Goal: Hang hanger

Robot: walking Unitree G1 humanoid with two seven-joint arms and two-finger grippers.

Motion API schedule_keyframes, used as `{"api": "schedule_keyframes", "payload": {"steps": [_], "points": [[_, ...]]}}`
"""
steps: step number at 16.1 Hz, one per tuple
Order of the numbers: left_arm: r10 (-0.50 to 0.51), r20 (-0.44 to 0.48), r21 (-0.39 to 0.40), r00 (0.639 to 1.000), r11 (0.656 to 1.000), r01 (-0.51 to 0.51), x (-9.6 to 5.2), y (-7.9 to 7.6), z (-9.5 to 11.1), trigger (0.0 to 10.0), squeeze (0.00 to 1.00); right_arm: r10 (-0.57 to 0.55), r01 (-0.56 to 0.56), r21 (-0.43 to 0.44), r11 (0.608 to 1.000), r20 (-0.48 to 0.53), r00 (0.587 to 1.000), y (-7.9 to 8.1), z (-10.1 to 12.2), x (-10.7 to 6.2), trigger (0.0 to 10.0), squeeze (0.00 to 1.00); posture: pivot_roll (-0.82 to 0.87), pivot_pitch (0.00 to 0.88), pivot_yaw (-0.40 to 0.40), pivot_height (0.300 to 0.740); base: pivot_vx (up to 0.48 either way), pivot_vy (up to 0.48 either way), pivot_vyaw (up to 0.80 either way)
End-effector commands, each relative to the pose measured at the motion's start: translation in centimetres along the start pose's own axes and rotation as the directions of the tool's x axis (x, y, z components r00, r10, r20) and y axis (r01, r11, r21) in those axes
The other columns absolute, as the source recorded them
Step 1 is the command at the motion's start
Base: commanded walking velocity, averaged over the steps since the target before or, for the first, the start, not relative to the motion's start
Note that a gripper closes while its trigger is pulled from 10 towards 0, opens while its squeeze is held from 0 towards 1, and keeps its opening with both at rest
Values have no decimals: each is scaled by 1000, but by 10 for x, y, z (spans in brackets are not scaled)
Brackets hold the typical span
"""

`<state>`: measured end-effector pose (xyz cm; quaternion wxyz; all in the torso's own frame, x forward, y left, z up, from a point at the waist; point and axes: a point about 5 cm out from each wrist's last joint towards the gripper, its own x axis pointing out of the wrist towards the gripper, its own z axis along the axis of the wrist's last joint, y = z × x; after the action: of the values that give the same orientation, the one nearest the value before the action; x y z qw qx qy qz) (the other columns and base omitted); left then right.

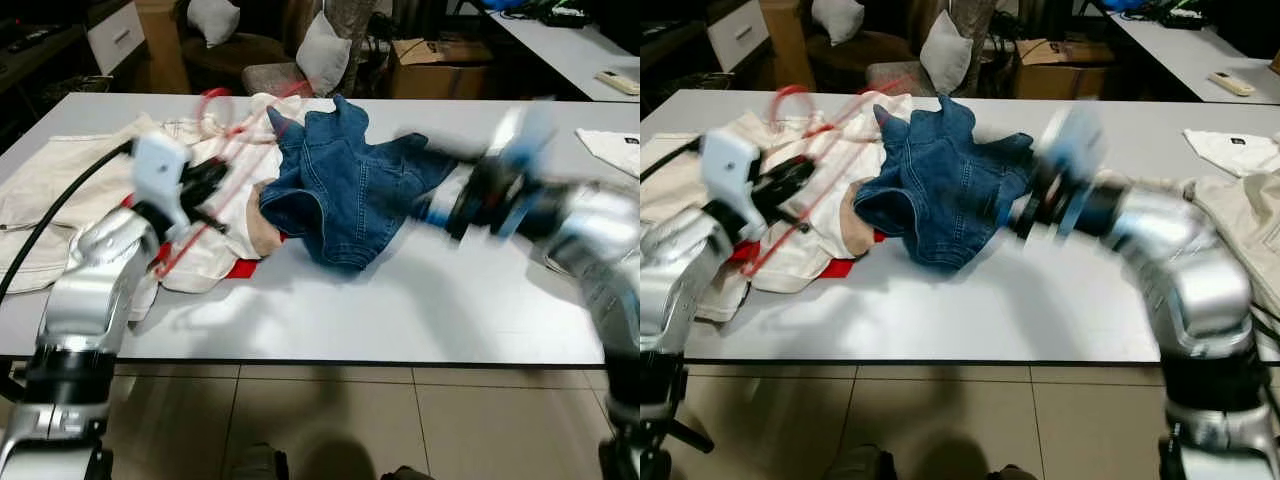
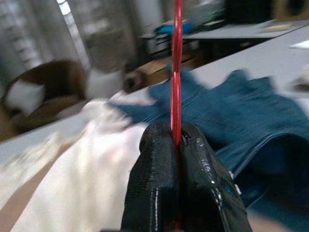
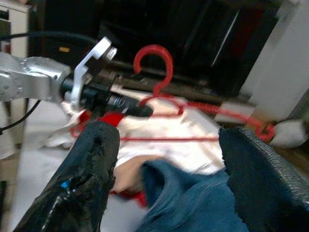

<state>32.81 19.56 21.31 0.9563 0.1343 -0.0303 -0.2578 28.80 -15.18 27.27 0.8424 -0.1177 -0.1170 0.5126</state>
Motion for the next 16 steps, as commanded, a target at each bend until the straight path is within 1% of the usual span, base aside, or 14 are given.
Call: {"api": "schedule_keyframes", "payload": {"steps": [1, 2, 3, 5, 6, 8, 9, 10, 11, 12, 13, 14, 15, 16], "points": [[-103, 6, 51, 995, 993, 102, 4, -5, 13, 10000, 0, 21, -21, -38, 999, 10, 1000, -2, 9, 0, 10000, 0, -32, 0, 58, 705, 0, 0, 0], [-179, -8, 88, 984, 980, 179, 7, -10, 20, 10000, 0, 67, -67, -67, 996, 10, 998, 0, 17, 2, 10000, 0, -30, 0, 57, 705, 0, 0, 0], [-242, -17, 125, 970, 962, 242, 9, -13, 26, 10000, 0, 110, -111, -108, 988, -21, 994, 1, 20, 2, 10000, 0, -28, 0, 56, 705, 0, 0, 0], [-330, -34, 191, 943, 924, 331, 9, -17, 36, 10000, 0, 148, -166, -186, 968, -106, 983, -1, 19, 2, 10000, 0, -31, 0, 57, 705, 0, 0, 0], [-369, -57, 233, 928, 898, 372, 9, -19, 40, 10000, 0, 167, -197, -212, 957, -153, 974, -3, 16, 2, 10000, 0, -33, 0, 59, 705, 0, 0, 0], [-415, -97, 303, 905, 853, 424, 8, -23, 46, 10000, 0, 186, -234, -248, 940, -203, 961, -6, 12, 5, 10000, 0, -33, 0, 57, 705, 0, 0, 0], [-435, -112, 331, 893, 831, 447, 8, -26, 50, 10000, 0, 205, -264, -275, 925, -224, 953, -5, 9, 9, 10000, 0, -33, 0, 57, 705, 0, 0, 0], [-448, -115, 353, 887, 816, 458, 8, -29, 54, 10000, 0, 225, -290, -289, 912, -238, 945, -4, 5, 12, 10000, 0, -33, 0, 57, 705, 0, 0, 0], [-452, -118, 359, 884, 811, 462, 9, -30, 55, 10000, 0, 232, -299, -292, 909, -241, 942, -4, 4, 13, 9961, 0, -33, 0, 57, 705, 0, 0, 0], [-459, -130, 375, 879, 798, 472, 9, -31, 55, 10000, 0, 238, -307, -299, 903, -245, 940, -3, 1, 15, 8157, 0, -28, 0, 55, 705, 0, 0, 0], [-473, -169, 419, 865, 759, 497, 8, -34, 55, 10000, 0, 240, -310, -304, 901, -247, 939, -4, -4, 21, 4392, 0, -28, 0, 55, 705, 0, 0, 0], [-481, -198, 445, 854, 732, 515, 7, -35, 54, 10000, 0, 242, -310, -303, 901, -242, 940, -6, -6, 26, 3059, 0, -23, 0, 56, 705, 0, 0, 0], [-479, -220, 466, 850, 714, 523, 7, -35, 54, 10000, 0, 236, -301, -314, 900, -229, 944, -8, -6, 31, 2392, 0, -22, 0, 56, 705, 0, 0, 0], [-483, -219, 468, 848, 710, 526, 8, -36, 56, 10000, 0, 238, -301, -322, 898, -219, 946, -9, -5, 34, 2824, 0, -22, 0, 57, 705, 0, 0, 0]]}}
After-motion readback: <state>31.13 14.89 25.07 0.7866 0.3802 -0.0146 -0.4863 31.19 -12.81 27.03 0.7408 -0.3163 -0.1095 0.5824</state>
